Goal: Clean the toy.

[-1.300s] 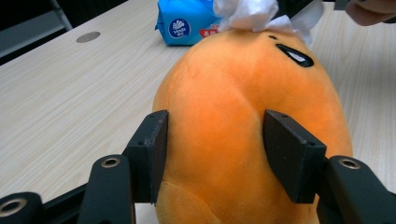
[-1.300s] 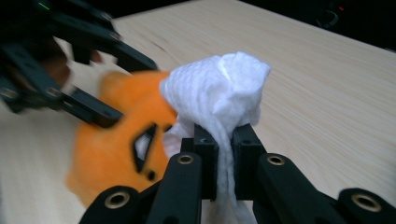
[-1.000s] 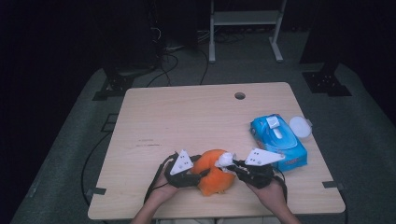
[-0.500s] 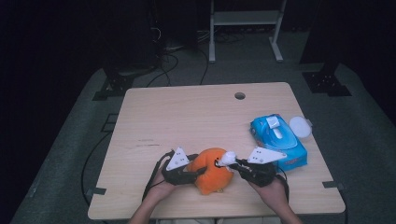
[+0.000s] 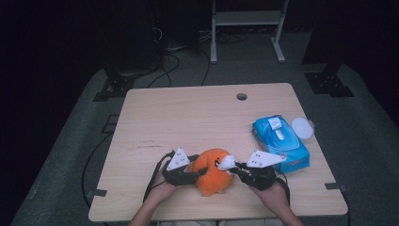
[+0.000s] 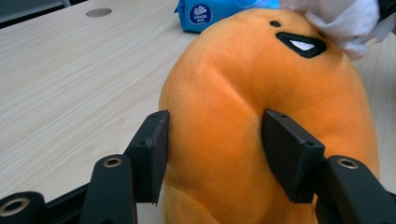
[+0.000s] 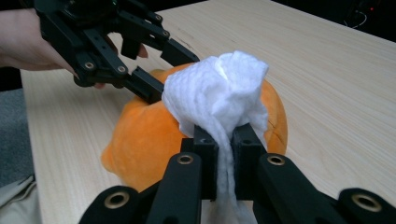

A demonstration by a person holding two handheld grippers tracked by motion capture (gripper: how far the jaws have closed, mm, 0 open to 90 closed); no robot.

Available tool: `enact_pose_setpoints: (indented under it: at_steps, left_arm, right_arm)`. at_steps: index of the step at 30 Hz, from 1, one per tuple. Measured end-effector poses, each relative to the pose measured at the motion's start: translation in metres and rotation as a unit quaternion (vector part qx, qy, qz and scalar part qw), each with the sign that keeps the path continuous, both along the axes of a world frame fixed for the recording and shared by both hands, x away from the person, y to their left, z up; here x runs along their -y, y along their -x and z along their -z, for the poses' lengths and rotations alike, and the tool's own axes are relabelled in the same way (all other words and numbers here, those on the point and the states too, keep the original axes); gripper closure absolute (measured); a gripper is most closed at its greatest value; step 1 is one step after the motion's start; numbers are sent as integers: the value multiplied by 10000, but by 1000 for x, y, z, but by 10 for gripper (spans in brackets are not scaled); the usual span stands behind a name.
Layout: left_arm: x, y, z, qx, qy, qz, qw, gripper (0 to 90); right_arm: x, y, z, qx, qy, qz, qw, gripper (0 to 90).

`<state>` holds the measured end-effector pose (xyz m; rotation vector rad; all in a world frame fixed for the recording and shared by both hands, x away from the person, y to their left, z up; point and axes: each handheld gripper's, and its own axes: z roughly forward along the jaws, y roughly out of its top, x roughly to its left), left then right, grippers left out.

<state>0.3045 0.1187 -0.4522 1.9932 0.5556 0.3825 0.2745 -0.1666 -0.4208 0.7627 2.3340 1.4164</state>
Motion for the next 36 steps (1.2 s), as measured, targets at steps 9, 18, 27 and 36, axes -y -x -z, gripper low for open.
enact_pose_setpoints:
  at_steps: [9, 18, 27, 36]
  left_arm:
    - [0, -1, 1, -36, 7, -38, 10000, 432]
    - [0, -2, 0, -88, 91, -65, 9999, 431]
    - [11, 8, -10, 303, -26, 208, 9993, 457]
    - [-1, -4, -2, 21, -7, -172, 9998, 481]
  right_arm:
    - [10, -6, 6, -165, 11, 209, 9996, 827]
    - [-5, 3, 4, -37, 80, -187, 9998, 828]
    - [10, -15, 14, -261, -62, 275, 9993, 828]
    - [-34, 18, 14, 252, 594, -408, 9971, 826]
